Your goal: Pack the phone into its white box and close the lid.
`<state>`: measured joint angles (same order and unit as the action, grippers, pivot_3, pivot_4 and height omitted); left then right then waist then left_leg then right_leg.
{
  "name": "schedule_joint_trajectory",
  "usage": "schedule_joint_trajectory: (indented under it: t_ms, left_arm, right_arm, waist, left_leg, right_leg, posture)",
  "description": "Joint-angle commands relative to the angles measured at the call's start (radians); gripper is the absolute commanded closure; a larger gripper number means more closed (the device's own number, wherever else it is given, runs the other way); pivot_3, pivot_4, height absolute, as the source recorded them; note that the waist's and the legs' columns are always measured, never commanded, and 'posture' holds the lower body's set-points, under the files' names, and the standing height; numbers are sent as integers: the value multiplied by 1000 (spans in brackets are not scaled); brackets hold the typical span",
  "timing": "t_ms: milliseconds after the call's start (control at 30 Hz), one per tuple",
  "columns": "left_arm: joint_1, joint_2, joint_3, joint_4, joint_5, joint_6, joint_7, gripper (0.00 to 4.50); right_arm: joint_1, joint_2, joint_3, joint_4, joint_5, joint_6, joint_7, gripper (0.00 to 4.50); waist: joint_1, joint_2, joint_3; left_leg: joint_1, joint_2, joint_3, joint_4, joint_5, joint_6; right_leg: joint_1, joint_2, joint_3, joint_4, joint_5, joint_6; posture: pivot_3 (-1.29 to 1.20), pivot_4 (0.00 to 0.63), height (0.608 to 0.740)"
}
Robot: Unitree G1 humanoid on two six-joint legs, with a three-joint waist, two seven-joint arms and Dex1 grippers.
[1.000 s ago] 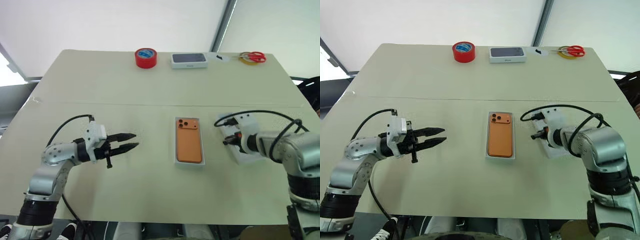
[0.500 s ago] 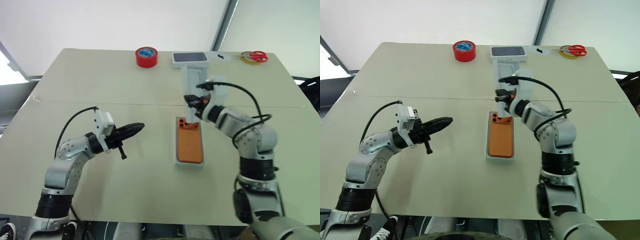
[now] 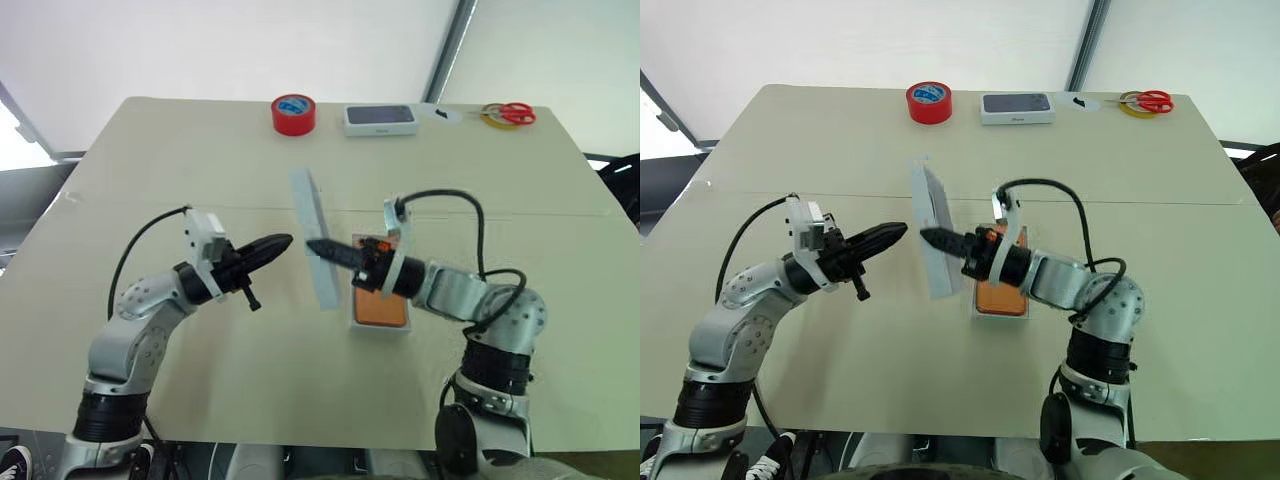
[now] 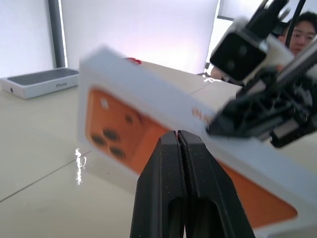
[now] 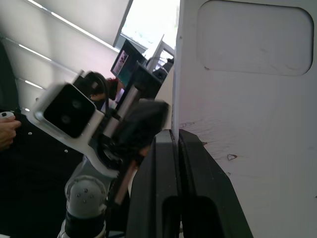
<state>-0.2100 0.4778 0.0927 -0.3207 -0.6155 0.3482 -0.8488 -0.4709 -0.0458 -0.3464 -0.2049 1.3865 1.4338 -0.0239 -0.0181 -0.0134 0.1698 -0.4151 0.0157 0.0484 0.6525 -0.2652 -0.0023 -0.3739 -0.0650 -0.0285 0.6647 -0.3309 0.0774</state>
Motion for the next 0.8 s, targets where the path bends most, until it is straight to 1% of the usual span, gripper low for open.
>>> schedule_joint_trajectory:
  t_ms: [33,200,267,333,400,467,533,633,700,767,800]
  left_arm:
    - [19,9,12,-35,-10,-14,-6,4434]
    - [66,0,-50,0,62,-48,-9,4434]
    - [81,-13,-96,39,127,-104,-14,4434]
    - [75,-49,-128,82,170,-141,13,4434]
    - [53,-90,-137,115,166,-130,36,4434]
    - [32,-119,-142,141,180,-139,50,4434]
    - [0,-145,-158,164,194,-150,56,4434]
    - [-28,-166,-173,204,201,-150,42,4500]
    - [-46,-181,-184,224,205,-151,38,4500]
    - [-65,-199,-202,250,221,-166,38,4500]
    - [-74,-210,-210,262,223,-166,37,4500]
  right_arm:
    - [10,-44,25,22,136,-17,-91,4500]
    - [31,-72,79,84,201,-86,-202,4500]
    - [49,-91,97,101,228,-110,-242,4500]
    - [65,-113,113,109,237,-126,-248,4500]
    - [75,-131,123,129,254,-157,-273,4500]
    - [70,-157,141,129,199,-181,-272,4500]
    - [62,-174,130,166,184,-216,-267,4500]
    - [68,-205,134,184,211,-226,-248,3555]
    - [75,-228,135,177,245,-222,-219,2591]
    - [74,-278,132,164,209,-226,-182,1447]
    - [73,-314,123,167,182,-230,-152,1014]
  waist:
    - [0,0,0]
    - [2,1,0]
    - [5,1,-1]
    - [9,0,-1]
    - [9,0,-2]
    - [7,0,-2]
    - [5,0,-3]
    - [7,0,-4]
    - [8,0,-5]
    - [8,0,-4]
    - [8,0,-4]
  left_leg:
    - [0,0,0,0,0,0]
    - [1,0,0,0,0,0]
    - [1,0,0,0,0,0]
    - [1,0,0,0,0,0]
    - [1,-1,0,0,0,1]
    - [1,0,0,1,0,1]
    - [1,0,0,0,0,1]
    - [2,0,0,1,0,1]
    - [2,0,0,0,0,1]
    - [2,0,0,0,0,1]
    - [2,0,0,0,0,1]
  right_leg:
    - [0,0,0,0,0,0]
    - [0,1,0,0,0,0]
    - [0,1,0,0,0,0]
    - [1,1,0,0,0,0]
    - [1,0,0,-1,0,0]
    - [1,0,0,-1,0,0]
    - [1,0,0,-1,0,0]
    - [2,1,0,0,0,0]
    - [3,1,0,-1,0,0]
    - [3,1,0,-1,0,0]
    - [3,1,0,-1,0,0]
  posture:
    - [0,150,740]
    - [0,150,740]
    - [0,150,740]
    - [0,150,740]
    - [0,150,740]
    - [0,150,740]
    - [0,150,740]
    - [0,150,740]
    - [0,150,740]
    - [0,150,740]
    - [0,150,740]
